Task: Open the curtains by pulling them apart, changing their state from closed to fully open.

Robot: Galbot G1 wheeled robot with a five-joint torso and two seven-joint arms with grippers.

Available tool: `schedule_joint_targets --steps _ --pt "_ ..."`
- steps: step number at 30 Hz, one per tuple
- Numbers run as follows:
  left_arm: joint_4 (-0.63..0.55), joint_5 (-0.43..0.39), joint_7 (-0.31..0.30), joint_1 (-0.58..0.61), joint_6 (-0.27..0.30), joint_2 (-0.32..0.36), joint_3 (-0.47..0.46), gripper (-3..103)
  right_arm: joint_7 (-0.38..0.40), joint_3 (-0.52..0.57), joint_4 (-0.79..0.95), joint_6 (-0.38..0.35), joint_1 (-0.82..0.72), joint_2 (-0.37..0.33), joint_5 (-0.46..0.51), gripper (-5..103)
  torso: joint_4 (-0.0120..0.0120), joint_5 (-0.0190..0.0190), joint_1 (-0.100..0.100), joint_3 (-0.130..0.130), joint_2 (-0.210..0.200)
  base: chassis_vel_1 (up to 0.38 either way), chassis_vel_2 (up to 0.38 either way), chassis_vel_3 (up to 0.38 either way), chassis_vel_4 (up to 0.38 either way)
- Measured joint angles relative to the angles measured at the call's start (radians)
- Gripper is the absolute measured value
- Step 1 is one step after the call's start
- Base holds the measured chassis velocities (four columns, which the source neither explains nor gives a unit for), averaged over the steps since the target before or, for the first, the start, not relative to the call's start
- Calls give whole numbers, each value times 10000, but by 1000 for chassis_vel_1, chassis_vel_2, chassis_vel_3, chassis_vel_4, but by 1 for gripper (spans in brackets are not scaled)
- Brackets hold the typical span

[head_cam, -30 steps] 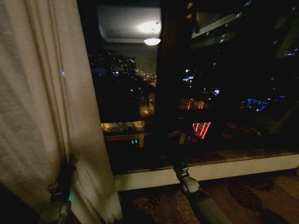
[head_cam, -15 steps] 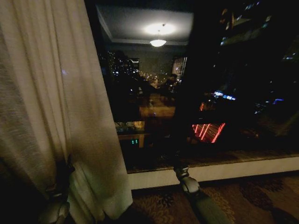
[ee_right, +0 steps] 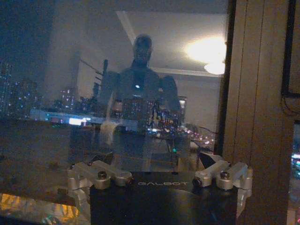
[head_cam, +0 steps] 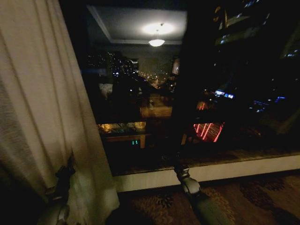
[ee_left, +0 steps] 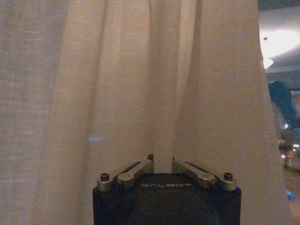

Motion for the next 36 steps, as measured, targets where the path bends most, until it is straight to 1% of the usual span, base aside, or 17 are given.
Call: schedule_joint_targets --steps 3,20,25,28,31,34,36 --pt "-54 63 -2 18 0 -35 58 0 0 0 0 0 0 -1 0 100 -2 5 0 0 0 0 0 0 0" --pt "27 135 -28 -90 0 -9 156 0 0 0 2 0 0 -1 0 100 0 3 -2 -2 2 -20 8 14 -7" --pt "288 79 -21 -362 -15 181 295 0 0 0 2 0 0 -1 0 100 -1 3 2 1 0 -66 47 59 -25" --pt "813 -122 12 -773 -57 478 433 0 0 0 2 0 0 0 0 100 -2 1 2 0 0 0 0 0 0" --pt "999 -205 21 -901 -61 592 447 0 0 0 2 0 0 -1 0 100 -2 0 1 0 0 0 0 0 0" --pt "1564 -468 -53 -1179 -61 945 405 0 0 0 2 0 0 -1 0 100 -1 3 -2 -1 2 0 0 0 0" --pt "1630 -495 -57 -1192 -63 976 390 0 0 0 2 0 0 -1 0 100 -1 3 -2 -1 1 0 0 0 0"
